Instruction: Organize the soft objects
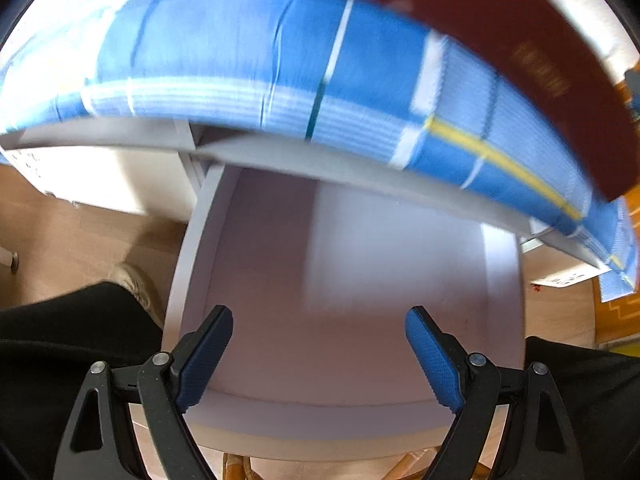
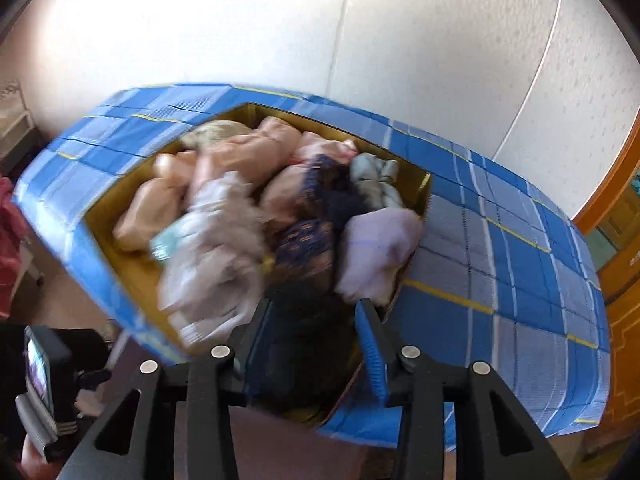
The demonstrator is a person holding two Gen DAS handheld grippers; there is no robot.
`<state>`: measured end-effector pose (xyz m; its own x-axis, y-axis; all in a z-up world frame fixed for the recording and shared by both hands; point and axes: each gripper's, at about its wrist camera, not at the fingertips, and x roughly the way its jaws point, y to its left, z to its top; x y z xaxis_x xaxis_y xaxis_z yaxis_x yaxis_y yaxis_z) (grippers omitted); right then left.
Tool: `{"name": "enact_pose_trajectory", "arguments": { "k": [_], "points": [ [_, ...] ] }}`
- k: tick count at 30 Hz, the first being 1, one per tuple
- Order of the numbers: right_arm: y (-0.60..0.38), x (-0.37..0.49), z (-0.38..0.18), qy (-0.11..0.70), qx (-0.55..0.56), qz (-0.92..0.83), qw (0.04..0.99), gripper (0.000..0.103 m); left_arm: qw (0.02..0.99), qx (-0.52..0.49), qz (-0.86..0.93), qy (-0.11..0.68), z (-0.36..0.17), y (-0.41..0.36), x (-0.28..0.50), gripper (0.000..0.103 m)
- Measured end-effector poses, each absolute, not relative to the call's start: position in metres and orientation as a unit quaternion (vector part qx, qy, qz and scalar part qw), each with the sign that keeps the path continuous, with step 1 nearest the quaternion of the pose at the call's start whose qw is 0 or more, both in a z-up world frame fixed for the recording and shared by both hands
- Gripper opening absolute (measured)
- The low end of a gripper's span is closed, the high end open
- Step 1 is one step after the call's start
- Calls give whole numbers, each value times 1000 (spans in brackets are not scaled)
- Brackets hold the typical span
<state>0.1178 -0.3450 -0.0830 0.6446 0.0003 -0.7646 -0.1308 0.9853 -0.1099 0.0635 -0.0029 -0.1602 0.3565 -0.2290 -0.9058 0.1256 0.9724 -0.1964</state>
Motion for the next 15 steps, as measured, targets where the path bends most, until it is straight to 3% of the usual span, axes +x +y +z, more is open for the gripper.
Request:
{"name": "enact_pose_trajectory", "arguments": {
  "k": [9, 11, 15],
  "points": [
    [-331, 59, -75, 404, -51, 47, 912, 45, 857, -57, -129, 495, -103, 9, 36, 96],
    [-329, 43, -71, 395, -50, 43, 916, 59, 866, -44, -129, 481, -89, 7, 26, 96],
    [-323, 13, -63, 379, -46, 39, 923, 61, 882, -9, -136, 452, -61, 2, 2, 100]
  ]
}}
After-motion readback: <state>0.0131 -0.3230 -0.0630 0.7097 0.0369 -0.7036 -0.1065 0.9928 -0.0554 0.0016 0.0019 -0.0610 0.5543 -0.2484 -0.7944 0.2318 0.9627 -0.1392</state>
